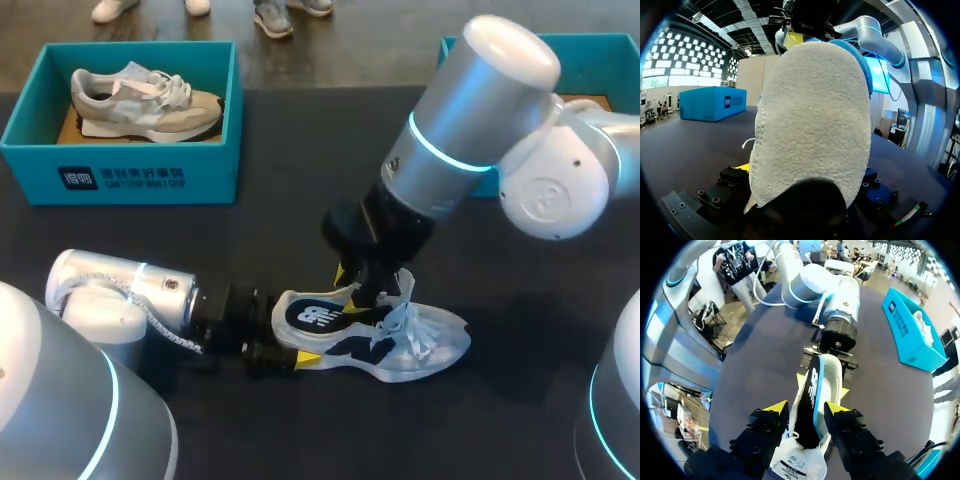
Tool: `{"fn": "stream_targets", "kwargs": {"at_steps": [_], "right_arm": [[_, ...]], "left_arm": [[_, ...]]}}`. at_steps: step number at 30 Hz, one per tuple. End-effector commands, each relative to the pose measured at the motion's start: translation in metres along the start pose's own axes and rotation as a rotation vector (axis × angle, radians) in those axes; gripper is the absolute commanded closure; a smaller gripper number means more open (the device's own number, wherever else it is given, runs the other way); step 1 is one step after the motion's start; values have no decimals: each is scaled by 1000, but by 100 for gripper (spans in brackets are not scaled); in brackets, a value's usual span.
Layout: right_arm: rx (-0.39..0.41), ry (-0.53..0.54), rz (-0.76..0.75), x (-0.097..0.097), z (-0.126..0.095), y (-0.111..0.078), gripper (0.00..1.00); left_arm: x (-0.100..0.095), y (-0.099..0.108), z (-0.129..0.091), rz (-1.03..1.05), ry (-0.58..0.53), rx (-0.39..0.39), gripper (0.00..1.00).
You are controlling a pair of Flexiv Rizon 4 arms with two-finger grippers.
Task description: Take the shoe out of the shoebox, open the shoe tongue, remove and reinsert the insole, then place the shoe into the shoebox
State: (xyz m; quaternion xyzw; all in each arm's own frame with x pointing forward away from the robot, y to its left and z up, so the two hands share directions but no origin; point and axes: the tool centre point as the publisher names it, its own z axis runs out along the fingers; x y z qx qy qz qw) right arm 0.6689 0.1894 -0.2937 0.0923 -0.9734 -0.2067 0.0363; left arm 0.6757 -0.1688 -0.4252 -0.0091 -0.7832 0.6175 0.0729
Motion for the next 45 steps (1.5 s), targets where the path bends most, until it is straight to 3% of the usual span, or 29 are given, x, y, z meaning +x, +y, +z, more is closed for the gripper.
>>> {"fn": "stream_targets", "kwargs": {"at_steps": [1, 22, 45], "right_arm": [[6, 50, 1, -14, 15, 6, 54], [-10, 137, 13, -11, 38, 8, 55], [-67, 148, 43, -8, 57, -1, 58]], "left_arm": [[-1, 3, 2, 0, -2, -2, 100], [-1, 3, 2, 0, -2, -2, 100], [-1, 3, 2, 0, -2, -2, 100]]}}
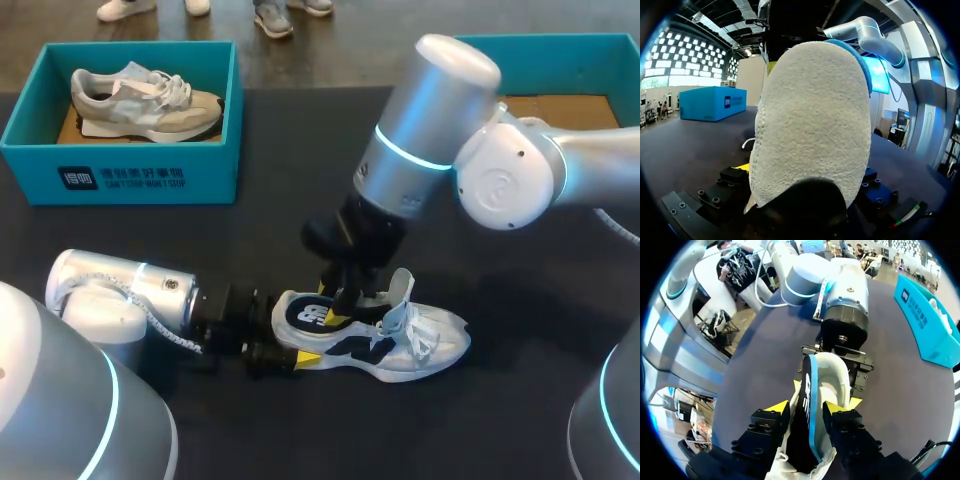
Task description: Take the shoe out of the shoebox, open the shoe tongue, remove and reinsert the insole, then place the shoe into the shoebox
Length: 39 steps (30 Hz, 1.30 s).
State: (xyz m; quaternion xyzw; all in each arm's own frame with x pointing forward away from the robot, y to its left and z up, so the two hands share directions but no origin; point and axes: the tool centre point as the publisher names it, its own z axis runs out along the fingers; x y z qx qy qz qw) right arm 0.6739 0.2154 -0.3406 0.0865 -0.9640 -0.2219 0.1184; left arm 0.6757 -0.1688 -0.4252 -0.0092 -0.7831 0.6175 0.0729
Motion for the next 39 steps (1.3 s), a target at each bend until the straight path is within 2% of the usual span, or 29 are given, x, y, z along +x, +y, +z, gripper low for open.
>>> {"fn": "stream_targets", "kwargs": {"at_steps": [1, 24, 27, 28, 29, 30, 31, 39], "right_arm": [[-23, -10, 0, 3, 5, -5, 58], [-85, -42, 7, -1, 5, -5, 63], [-86, -45, 4, -1, 4, -4, 69], [-86, -47, 3, -1, 3, -4, 76], [-86, -49, 3, -1, 3, -4, 88], [-87, -50, 3, -1, 3, -4, 89], [-88, -52, 1, -1, 2, -4, 100], [-117, -67, -25, -2, 0, 3, 100]], "left_arm": [[-1, 3, 2, 0, -3, -2, 100], [-1, 3, 2, 0, -3, -2, 100], [-1, 3, 2, 0, -3, -2, 100], [-1, 3, 2, 0, -3, -2, 100], [-1, 3, 2, 0, -3, -2, 100], [-1, 3, 2, 0, -3, -2, 100], [-1, 3, 2, 0, -3, -2, 100], [-1, 3, 2, 0, -3, -2, 100]]}}
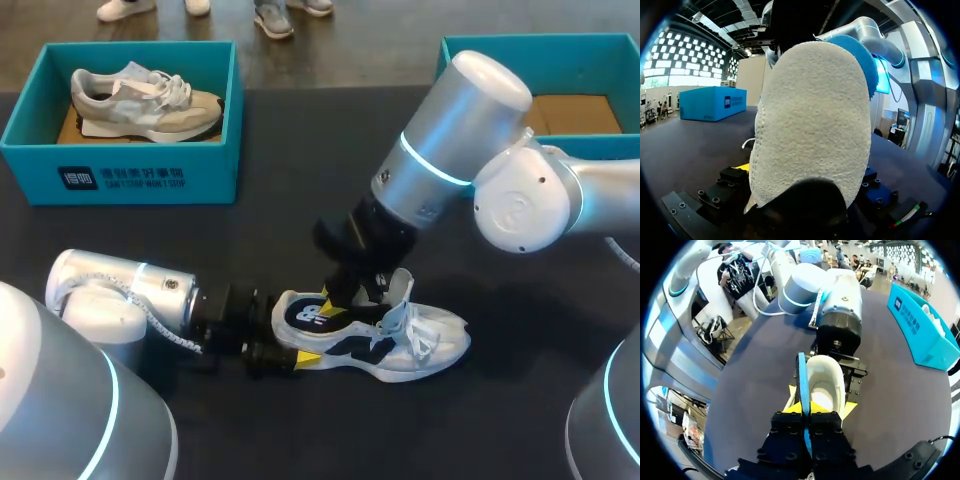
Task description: Take the shoe out of the shoebox, open the shoe tongue, remove and reinsert the insole, then place the shoe into the shoebox
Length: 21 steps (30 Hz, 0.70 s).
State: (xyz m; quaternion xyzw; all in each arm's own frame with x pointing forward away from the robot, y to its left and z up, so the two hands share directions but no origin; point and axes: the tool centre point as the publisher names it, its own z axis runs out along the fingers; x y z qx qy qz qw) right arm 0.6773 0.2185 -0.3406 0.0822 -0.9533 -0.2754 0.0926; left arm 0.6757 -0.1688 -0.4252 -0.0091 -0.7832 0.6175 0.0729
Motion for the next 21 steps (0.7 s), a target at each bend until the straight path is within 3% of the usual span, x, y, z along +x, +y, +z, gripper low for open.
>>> {"fn": "stream_targets", "kwargs": {"at_steps": [1, 8, 21], "right_arm": [[-16, -12, -11, 2, -2, 1, 100], [-61, -56, -50, 2, -17, 12, 100], [-101, -137, -103, 0, -63, 50, 100]], "left_arm": [[-1, 3, 2, 0, -3, -2, 100], [-1, 3, 2, 0, -3, -2, 100], [-1, 3, 2, 0, -3, -2, 100]]}}
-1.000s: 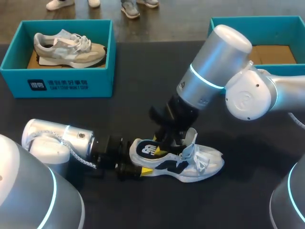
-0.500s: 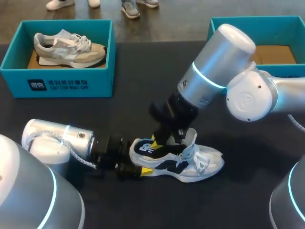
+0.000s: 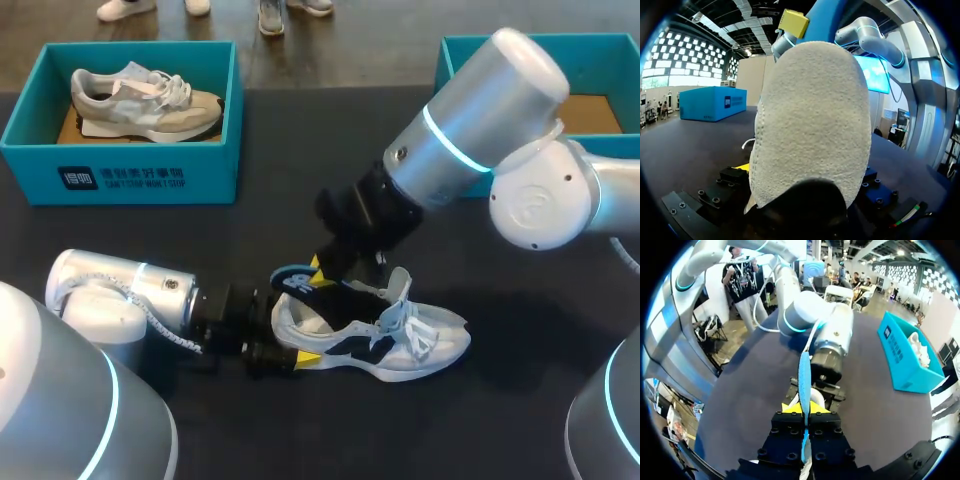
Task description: Take the shoe out of the shoebox, open the shoe tongue, remove and reinsert the insole, then place the shoe into the shoebox
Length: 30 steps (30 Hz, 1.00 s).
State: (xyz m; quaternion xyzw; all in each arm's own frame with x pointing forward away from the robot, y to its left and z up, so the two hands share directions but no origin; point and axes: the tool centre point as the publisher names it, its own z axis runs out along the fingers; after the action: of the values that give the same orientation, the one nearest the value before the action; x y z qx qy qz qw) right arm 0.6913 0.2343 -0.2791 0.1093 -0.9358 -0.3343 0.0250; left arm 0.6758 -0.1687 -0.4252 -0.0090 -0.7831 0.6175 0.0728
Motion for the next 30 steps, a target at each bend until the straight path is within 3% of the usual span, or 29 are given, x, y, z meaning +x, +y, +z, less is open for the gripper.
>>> {"fn": "stream_targets", "kwargs": {"at_steps": [1, 8, 11, 24, 26, 30], "right_arm": [[4, -20, 0, 5, -20, 11, 100], [-21, -62, -16, 0, -37, 31, 100], [-72, -118, -19, -1, -44, 38, 100], [-72, -118, -19, -1, -44, 38, 100], [-163, -179, -55, -7, -49, 52, 100], [-164, -204, -84, -21, -68, 74, 100]], "left_arm": [[0, 3, 3, 0, -2, -2, 100], [0, 3, 3, 0, -2, -2, 100], [0, 3, 3, 0, -2, -2, 100], [0, 3, 3, 0, -2, -2, 100], [0, 3, 3, 0, -2, -2, 100], [0, 3, 3, 0, -2, -2, 100]]}}
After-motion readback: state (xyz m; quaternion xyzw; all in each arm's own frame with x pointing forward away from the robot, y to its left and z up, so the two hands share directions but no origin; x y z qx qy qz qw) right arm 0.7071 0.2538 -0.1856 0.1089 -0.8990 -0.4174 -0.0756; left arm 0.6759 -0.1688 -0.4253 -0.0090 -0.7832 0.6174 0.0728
